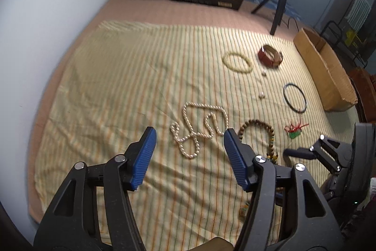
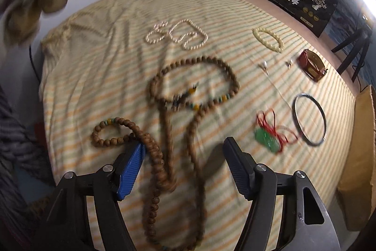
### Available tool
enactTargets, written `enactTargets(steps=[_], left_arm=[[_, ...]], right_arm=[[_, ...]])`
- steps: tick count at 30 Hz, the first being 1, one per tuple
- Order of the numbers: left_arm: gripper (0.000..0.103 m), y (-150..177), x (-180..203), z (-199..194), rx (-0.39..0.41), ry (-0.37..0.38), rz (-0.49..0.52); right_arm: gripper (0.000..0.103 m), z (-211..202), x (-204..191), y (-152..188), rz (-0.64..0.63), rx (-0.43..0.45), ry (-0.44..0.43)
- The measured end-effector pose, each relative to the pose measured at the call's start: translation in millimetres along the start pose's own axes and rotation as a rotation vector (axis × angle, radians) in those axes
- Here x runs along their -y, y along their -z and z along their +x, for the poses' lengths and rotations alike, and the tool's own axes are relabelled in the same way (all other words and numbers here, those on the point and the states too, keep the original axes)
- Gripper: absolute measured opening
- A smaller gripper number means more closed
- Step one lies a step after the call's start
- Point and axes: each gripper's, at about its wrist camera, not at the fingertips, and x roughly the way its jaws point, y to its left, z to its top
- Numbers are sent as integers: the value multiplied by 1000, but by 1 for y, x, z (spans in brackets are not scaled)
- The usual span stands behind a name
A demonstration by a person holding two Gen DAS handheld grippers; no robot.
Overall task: Organize jewelry
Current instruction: 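Lower the left tool onto the pearl necklace and close on it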
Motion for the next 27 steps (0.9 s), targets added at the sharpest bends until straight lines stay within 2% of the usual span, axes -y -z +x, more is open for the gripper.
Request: enactTargets(steps=[5, 17, 21, 24, 27], left_arm=[[62, -3, -3, 28, -74, 52, -38], [62, -20, -15, 75, -165, 103, -183], [69, -28, -11, 80, -163, 115, -218], [69, -34, -4, 86, -164, 101, -213], [69, -38, 5, 94, -168, 52, -187]], right_arm=[[71, 11, 0, -13, 6, 25, 3], [74, 21, 3, -24, 49, 47, -21], [74, 21, 2, -23, 54, 51, -20], [74, 21, 2, -22, 55, 52, -18], [74, 22, 1, -22, 55, 57, -23]])
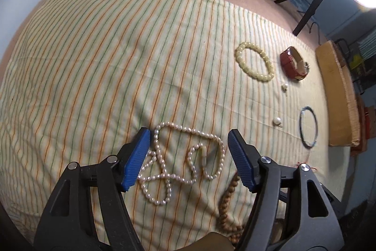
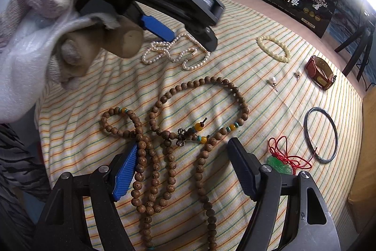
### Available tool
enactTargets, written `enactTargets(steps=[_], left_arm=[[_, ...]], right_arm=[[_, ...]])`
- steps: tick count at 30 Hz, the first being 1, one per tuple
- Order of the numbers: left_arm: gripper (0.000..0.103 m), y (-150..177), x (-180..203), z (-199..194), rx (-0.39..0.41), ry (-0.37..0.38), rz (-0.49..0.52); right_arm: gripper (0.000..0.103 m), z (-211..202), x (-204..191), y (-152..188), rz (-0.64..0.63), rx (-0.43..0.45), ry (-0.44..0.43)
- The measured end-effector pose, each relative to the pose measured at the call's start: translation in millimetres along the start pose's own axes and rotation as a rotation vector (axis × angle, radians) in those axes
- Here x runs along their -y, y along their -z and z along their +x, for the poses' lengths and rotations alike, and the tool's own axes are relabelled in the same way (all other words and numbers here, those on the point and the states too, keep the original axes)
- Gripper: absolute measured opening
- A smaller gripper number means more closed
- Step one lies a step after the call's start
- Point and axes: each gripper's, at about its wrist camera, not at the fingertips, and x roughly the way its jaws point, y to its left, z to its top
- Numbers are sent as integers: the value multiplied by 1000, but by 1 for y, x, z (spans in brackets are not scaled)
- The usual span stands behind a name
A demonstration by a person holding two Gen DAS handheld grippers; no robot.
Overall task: Organize jewelry
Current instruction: 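Lower the left tool onto the pearl necklace and close on it, then close the right tool on the brown bead mala while left holds pearls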
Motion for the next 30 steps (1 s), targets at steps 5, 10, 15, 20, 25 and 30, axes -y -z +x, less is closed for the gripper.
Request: enactTargets(steps=[5, 10, 15, 20, 25, 30], left_arm=[[68, 3, 24, 9, 22, -124, 111], [35, 7, 22, 6, 51, -169, 144], [13, 11, 6, 1, 72, -150, 138], [7, 11, 0, -3, 71, -126, 127], [5, 13, -7, -5, 72, -113, 123], [3, 15, -13, -13, 78, -94, 110]], right_arm=[[74, 0, -3, 1, -3, 25, -20], [74, 1, -4, 0, -2, 31, -15], [74, 4, -8, -6, -18, 35, 1], [74, 7, -14, -12, -37, 50, 11], [35, 9, -18, -16, -68, 57, -23], [14, 8, -15, -17, -57, 54, -68]])
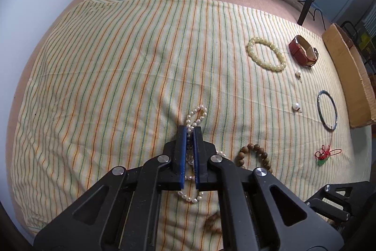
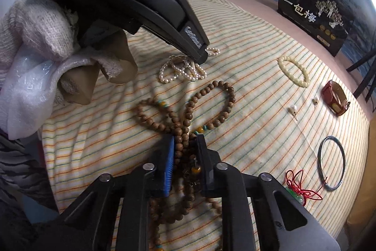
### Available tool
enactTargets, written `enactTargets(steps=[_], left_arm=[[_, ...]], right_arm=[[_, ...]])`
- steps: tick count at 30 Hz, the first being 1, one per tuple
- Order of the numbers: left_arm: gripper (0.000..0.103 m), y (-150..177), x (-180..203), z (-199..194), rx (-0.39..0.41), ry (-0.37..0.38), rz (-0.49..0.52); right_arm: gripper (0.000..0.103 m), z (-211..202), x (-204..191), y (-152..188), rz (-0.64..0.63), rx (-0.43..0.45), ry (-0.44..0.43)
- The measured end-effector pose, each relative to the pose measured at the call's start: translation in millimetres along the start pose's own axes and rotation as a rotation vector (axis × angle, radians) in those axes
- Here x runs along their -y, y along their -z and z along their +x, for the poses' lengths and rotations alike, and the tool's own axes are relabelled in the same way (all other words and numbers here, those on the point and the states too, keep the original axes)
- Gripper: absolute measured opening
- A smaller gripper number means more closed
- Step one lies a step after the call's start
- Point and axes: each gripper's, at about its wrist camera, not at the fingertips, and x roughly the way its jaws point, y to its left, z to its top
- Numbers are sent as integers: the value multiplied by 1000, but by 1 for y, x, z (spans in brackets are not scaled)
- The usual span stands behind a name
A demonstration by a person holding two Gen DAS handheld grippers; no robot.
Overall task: Organize jewelry
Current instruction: 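Close the right tool on the brown bead mala while left holds pearls, then carry the pearl necklace and bead mala over the cardboard box with both tools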
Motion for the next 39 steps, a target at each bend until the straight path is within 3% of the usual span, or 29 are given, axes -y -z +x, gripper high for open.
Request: enactTargets(steps=[3, 4, 19, 26, 32, 39], left_arm=[[2, 5, -5, -10, 11, 8, -16], [2, 6, -7, -14, 16, 11, -21], [2, 7, -23, -67, 121, 87, -108], [2, 11, -19, -55, 82, 79, -99], [2, 5, -11, -81, 153, 120, -102], [2, 1, 7, -127, 247, 189, -73]], right_arm=[[11, -6, 6, -2, 31, 7, -23], [4, -8, 7, -3, 37, 13, -27], [5, -51, 21, -2, 118, 99, -27], [5, -56, 22, -1, 125, 105, -23], [5, -71, 26, 0, 147, 139, -18], [5, -126, 34, -9, 168, 259, 3]])
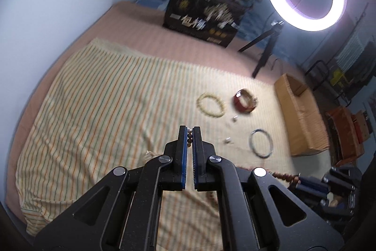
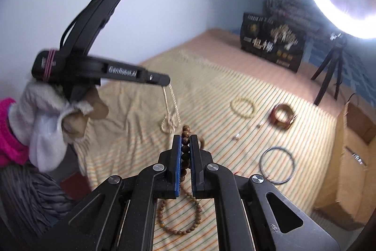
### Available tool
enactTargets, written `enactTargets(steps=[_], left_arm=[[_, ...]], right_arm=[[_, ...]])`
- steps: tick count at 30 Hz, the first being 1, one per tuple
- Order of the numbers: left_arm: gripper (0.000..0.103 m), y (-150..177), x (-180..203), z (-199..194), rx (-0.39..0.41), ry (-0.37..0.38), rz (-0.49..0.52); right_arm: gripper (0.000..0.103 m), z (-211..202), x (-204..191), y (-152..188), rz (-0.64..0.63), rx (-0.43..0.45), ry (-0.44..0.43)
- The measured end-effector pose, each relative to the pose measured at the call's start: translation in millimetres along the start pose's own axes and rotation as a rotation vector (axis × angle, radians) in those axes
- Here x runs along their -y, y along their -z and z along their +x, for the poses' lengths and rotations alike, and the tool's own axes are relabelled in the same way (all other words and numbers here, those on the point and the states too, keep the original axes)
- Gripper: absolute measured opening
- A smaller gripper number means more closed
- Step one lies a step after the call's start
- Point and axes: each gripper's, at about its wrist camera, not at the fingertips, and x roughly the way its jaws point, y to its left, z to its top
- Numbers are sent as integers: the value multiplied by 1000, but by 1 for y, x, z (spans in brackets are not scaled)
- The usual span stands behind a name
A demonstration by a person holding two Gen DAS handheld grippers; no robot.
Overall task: Organize jewelry
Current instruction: 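Carry the pearl necklace and bead mala over the cardboard box with both tools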
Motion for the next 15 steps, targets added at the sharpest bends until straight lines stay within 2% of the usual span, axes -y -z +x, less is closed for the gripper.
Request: enactTargets(steps=[7, 15], left_arm=[[2, -13, 28, -41, 89, 51, 40], [2, -25, 66, -70, 140, 96, 104]], right_arm=[[5, -49, 14, -17, 15, 106, 43], [5, -95, 31, -23, 36, 168, 97]])
